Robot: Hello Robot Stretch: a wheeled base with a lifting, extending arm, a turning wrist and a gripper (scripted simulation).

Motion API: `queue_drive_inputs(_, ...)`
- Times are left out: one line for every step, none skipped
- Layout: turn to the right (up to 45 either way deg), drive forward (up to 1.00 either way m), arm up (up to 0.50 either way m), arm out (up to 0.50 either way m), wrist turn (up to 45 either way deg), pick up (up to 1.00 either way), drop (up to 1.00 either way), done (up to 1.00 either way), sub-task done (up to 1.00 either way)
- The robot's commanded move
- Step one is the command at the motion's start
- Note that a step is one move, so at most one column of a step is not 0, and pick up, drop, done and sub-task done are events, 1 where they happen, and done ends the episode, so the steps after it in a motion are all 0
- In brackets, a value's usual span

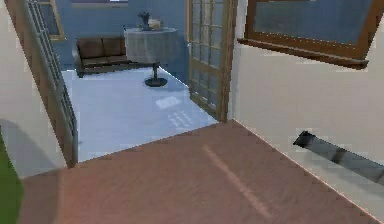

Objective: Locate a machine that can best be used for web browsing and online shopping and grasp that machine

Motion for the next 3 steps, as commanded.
queue_drive_inputs(45.0, 0.00, 0.00, 0.00, 0.0, 0.00, 0.00, 0.00, 0.00)
queue_drive_inputs(45.0, 0.00, 0.00, 0.00, 0.0, 0.00, 0.00, 0.00, 0.00)
queue_drive_inputs(12.0, 0.00, 0.00, 0.00, 0.0, 0.00, 0.00, 0.00, 0.00)
